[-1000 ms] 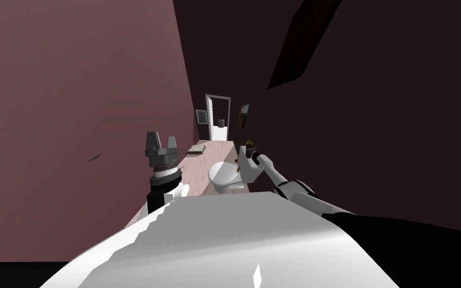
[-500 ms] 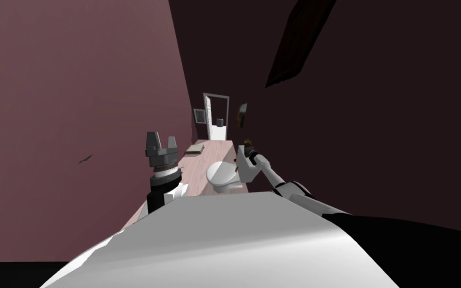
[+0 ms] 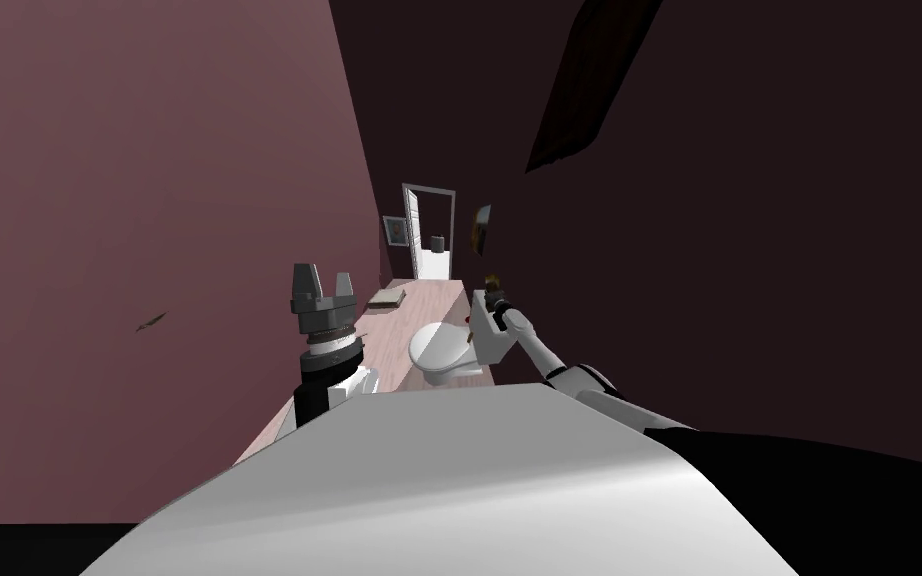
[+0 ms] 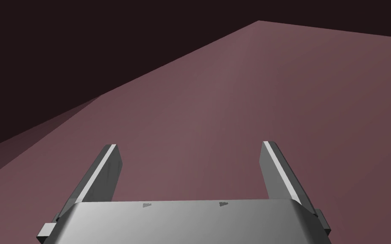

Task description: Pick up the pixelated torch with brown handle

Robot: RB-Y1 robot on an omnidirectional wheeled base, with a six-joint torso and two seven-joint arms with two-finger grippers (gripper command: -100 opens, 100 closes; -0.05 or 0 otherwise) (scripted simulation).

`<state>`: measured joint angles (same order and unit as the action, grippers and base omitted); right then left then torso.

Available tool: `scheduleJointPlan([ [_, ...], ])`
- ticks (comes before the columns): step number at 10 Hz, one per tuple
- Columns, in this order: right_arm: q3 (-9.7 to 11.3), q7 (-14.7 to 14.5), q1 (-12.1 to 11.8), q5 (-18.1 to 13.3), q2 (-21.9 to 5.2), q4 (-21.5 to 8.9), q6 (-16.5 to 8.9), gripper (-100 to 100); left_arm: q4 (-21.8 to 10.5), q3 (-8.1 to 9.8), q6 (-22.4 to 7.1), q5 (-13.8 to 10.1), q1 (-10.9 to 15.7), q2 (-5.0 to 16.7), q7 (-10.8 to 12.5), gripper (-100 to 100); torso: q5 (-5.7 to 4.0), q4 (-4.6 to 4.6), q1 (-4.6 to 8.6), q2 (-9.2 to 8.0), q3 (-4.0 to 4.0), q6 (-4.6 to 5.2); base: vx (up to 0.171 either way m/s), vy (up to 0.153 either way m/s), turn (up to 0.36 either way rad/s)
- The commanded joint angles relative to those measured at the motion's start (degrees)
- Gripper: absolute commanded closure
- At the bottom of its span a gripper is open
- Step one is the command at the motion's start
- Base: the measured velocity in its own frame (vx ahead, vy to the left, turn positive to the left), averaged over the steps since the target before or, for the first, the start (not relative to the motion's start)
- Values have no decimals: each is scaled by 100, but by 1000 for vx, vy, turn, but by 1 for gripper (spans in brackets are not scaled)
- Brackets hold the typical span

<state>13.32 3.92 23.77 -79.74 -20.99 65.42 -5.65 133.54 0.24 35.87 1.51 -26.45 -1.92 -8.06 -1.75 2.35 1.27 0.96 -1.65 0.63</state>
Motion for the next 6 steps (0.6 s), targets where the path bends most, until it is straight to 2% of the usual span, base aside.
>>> scheduleJointPlan([
  [1, 82, 286, -77, -286, 243, 286, -286, 100, 0, 0, 0, 0, 0, 0, 0, 0, 0, 0, 0, 0, 0, 0, 7, -75, -122],
  [2, 82, 394, -77, -336, 243, 379, -412, 100, 0, 1, 0, 0, 0, 1, 0, 0, -3, -7, 17, -1, 4, 0, 13, -91, -41],
  [3, 82, 458, -77, -349, 243, 427, -412, 100, 0, 1, 0, 0, 0, 1, 0, 0, -9, -10, 28, -6, 8, 3, -1, -46, 4],
  [4, 82, 719, -77, -784, 243, 427, -412, 100, 0, 0, 0, 0, 0, 0, 0, 0, -8, -13, 20, -11, 12, 3, -8, -13, 0],
  [5, 65, 802, -54, -830, 248, 340, -384, 100, 0, 0, 0, 0, 0, 0, 0, 0, -5, -15, 9, -16, 16, 2, 0, 0, 0],
  [6, 68, 859, -57, -861, 245, 344, -395, 0, 0, 0, 0, 0, 0, 0, 0, 0, -3, -16, 3, -18, 17, -1, 0, 0, 0],
])
